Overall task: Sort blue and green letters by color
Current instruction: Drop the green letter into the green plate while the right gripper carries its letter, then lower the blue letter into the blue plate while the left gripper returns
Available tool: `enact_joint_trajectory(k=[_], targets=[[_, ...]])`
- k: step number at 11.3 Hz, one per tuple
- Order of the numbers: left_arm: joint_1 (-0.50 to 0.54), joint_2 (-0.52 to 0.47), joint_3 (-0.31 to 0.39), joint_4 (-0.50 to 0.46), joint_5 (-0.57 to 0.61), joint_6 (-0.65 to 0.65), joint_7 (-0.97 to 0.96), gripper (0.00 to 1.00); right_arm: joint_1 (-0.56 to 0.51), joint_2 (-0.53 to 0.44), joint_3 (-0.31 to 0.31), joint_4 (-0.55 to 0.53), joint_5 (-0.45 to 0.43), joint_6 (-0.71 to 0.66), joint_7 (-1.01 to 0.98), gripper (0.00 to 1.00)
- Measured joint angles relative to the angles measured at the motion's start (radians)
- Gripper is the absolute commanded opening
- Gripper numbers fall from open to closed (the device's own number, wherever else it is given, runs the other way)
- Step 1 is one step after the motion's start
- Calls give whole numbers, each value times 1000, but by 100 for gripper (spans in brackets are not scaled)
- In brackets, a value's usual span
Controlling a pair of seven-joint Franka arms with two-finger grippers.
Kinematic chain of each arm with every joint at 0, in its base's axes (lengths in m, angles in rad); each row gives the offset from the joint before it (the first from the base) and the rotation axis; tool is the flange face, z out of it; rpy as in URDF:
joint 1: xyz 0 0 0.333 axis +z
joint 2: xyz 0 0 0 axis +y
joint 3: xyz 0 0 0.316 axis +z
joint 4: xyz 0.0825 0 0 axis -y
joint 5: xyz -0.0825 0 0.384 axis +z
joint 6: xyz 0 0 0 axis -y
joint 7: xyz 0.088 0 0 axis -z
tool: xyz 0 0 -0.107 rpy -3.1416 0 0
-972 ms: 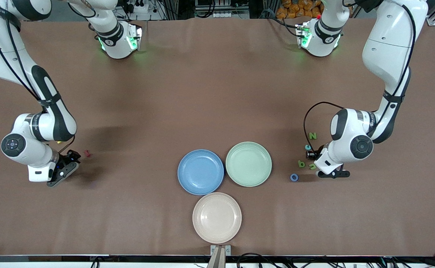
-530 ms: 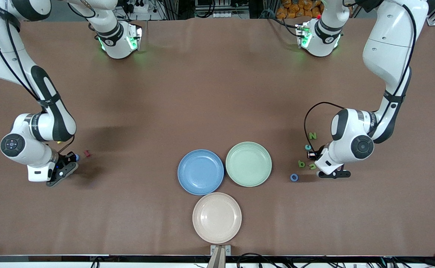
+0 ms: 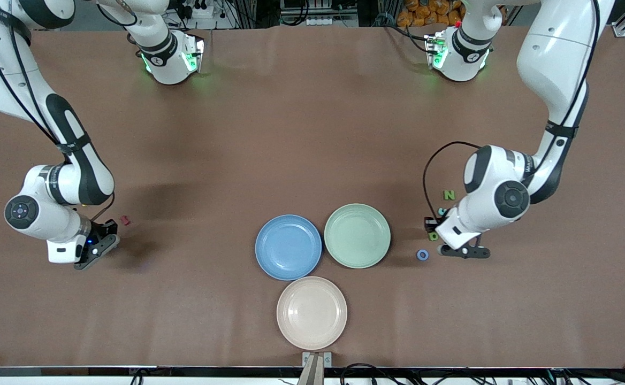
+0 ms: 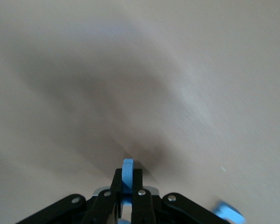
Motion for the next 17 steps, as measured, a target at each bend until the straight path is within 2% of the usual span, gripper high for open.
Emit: enact_joint_trajectory(k=[2,4,5,6,7,10,13,15,17], targets=[[-40,5,-42,37,0,-4,-52,0,4,-4,54,34,101,-87,4,0],[-136,35,-47,75,0,-4,-154,1,7,-7,123,64,151,-169,117,0],[-183,59,-45,99,0,-1,-192,14,11,-9,157,71,154,-205,210,0],[-216,85,-44,127,0,7,-206,68,20,-12,188,73,156,-231,310,0],[-235,108,-42,152,0,26,-208,100,35,-16,216,73,158,-247,410,0],[-247,148,-34,188,0,72,-206,100,128,-28,289,76,163,-261,796,0],[-190,134,-11,208,2,42,-176,100,276,-31,297,107,168,-255,1171,0],[-106,121,-8,209,8,-12,13,100,346,-31,295,128,169,-229,1419,0],[-12,121,-5,198,8,-34,161,100,373,-30,294,136,170,-187,1611,0]])
